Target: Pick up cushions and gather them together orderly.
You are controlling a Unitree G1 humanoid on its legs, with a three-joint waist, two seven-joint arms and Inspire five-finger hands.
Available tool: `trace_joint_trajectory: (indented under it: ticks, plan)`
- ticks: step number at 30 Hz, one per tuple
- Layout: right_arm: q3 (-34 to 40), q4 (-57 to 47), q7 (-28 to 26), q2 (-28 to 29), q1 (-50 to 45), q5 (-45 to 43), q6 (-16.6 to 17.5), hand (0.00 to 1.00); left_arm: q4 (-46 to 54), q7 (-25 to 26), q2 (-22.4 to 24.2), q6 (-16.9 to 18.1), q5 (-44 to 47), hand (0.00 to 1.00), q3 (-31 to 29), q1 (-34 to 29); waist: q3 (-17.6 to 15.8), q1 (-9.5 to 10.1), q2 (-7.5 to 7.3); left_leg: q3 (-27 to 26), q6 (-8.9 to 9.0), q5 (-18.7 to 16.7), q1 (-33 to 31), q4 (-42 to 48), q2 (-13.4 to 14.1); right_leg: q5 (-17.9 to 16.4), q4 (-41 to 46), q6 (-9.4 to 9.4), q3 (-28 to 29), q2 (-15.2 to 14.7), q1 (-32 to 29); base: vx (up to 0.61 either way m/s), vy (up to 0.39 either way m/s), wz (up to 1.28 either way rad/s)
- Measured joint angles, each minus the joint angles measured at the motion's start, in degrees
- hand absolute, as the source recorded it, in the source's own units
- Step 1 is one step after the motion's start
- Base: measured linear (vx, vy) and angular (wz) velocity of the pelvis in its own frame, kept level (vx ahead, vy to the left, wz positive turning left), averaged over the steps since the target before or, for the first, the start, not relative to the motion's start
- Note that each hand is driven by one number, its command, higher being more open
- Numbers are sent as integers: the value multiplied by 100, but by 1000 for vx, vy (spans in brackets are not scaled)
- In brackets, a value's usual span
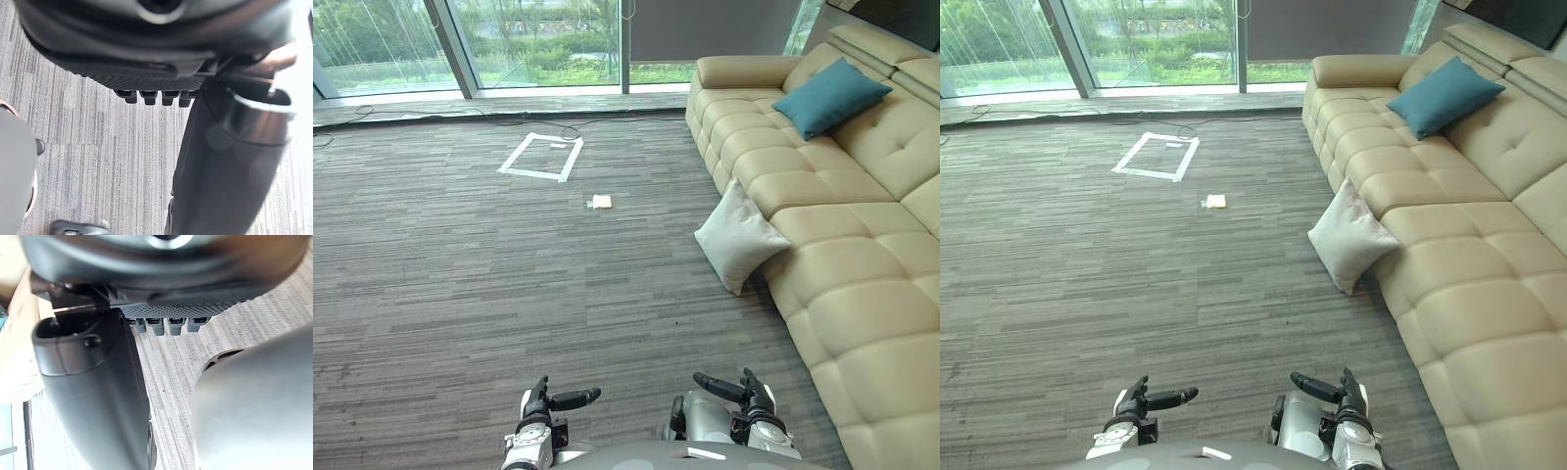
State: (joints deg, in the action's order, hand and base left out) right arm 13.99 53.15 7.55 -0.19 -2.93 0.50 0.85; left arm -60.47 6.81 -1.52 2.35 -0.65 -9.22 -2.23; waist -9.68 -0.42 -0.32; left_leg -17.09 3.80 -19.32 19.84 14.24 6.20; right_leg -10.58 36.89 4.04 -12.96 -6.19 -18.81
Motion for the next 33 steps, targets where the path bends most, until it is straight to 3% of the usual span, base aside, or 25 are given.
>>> trace_joint_trajectory:
  ticks: [2,3,4,5,7,9,11,13,16,17,18,19,20,21,23,24,25,27,29,33]
  plan:
    - [45,-27,0,-8,3,-12,-22,100,1,-67,36,0,-58,100,-2,16,0,-13,89,177,156,137,-306,825,253,-318,65,73,-117,102,135,570,-314,15]
    - [27,-14,-1,-20,1,-1,-80,100,18,-92,32,0,-116,100,-73,38,-9,-15,109,517,348,433,-762,2013,488,-456,-67,118,-167,221,407,504,-290,14]
    - [10,7,0,-29,0,2,-99,100,38,-96,21,0,-117,100,-85,31,-15,-15,119,667,443,633,-953,2472,560,-492,-140,125,-178,287,543,449,-244,-8]
    - [-15,85,6,-55,-17,8,-153,100,93,-99,18,7,-117,100,-134,-14,-46,-7,127,857,562,680,-1468,3887,788,-550,-486,151,-153,526,1046,332,-156,-24]
    - [-132,165,35,-62,-13,-19,-182,100,257,-101,8,10,-116,100,-235,-88,-70,2,72,757,473,611,-1962,4629,859,-645,-784,145,-45,651,1523,366,-116,-42]
    - [-240,183,25,-58,-43,-18,-194,100,436,-96,37,39,-110,100,-339,-129,-49,41,20,506,257,480,-2485,4420,855,-695,-1023,110,181,719,1839,322,-39,-60]
    - [-228,244,40,-67,-33,-20,-214,100,526,-98,73,96,-107,100,-362,-121,-66,110,39,461,63,364,-2936,3670,755,-726,-1237,71,493,740,2144,370,74,-69]
    - [-228,303,69,-73,-43,-21,-224,100,530,-90,88,137,-105,100,-363,-79,-69,189,32,537,77,359,-3125,2948,633,-755,-1410,10,725,708,2335,350,149,-70]
    - [-236,355,131,-64,-43,-23,-227,100,523,-85,88,186,-86,100,-366,-27,-84,247,13,1053,116,441,-3428,1785,283,-959,-1561,-221,1152,553,2658,419,288,-71]
    - [-236,388,146,-68,-54,-23,-228,100,517,-73,88,213,-2,100,-361,-10,-90,286,8,1197,151,558,-3496,1453,185,-1117,-1576,-374,1365,467,2755,452,341,-88]
    - [-241,387,149,-74,-84,-34,-226,100,509,-33,92,219,42,100,-358,-23,-67,326,23,1158,97,926,-3487,1453,187,-1297,-1541,-523,1601,410,2855,579,442,-86]
    - [-245,388,149,-62,-95,-34,-226,100,504,-17,86,218,56,100,-360,-26,-50,333,10,1131,30,1083,-3479,1533,168,-1352,-1522,-572,1690,377,2879,510,380,-83]
    - [-287,386,144,-4,-126,-32,-227,100,498,20,9,216,81,100,-366,-22,31,341,-74,919,-65,818,-3512,1864,104,-1416,-1400,-630,1944,232,2876,614,457,-72]
    - [-365,373,136,80,-188,-35,-221,100,458,19,-82,212,71,100,-366,-19,152,336,-274,672,-169,595,-3490,1983,14,-1400,-1129,-649,2168,61,2703,493,364,-70]
    - [-422,375,109,127,-192,-23,-223,100,300,22,-175,179,68,100,-353,74,209,328,-398,426,-390,371,-3340,1996,-130,-1256,-463,-866,2227,-149,2406,456,339,-45]
    - [-447,369,68,87,-156,-7,-223,100,211,32,-187,122,71,100,-348,127,182,324,-416,313,-521,286,-3106,1878,-191,-959,301,-975,2174,-223,2083,427,295,-37]
    - [-449,356,51,56,-152,-4,-218,100,177,36,-183,113,72,100,-341,135,153,317,-372,285,-516,234,-2962,1789,-204,-835,669,-1026,2108,-262,1927,455,265,-45]
    - [-449,248,41,-21,-133,-2,-186,100,147,51,-133,72,115,100,-294,111,42,313,-213,155,-535,199,-2194,1241,-202,-880,1728,-942,1438,-352,1416,367,165,-43]
    - [-456,204,45,-42,-123,13,-170,100,147,57,-124,72,139,100,-232,54,18,310,-178,26,-484,235,-1679,787,-179,-970,1711,-779,915,-375,1193,297,32,-36]
    - [-441,102,52,-48,-95,68,-106,100,98,32,-112,74,135,100,-166,28,9,256,-154,-284,-423,265,-1025,187,-95,-1007,746,-677,-220,-419,642,327,-82,-31]
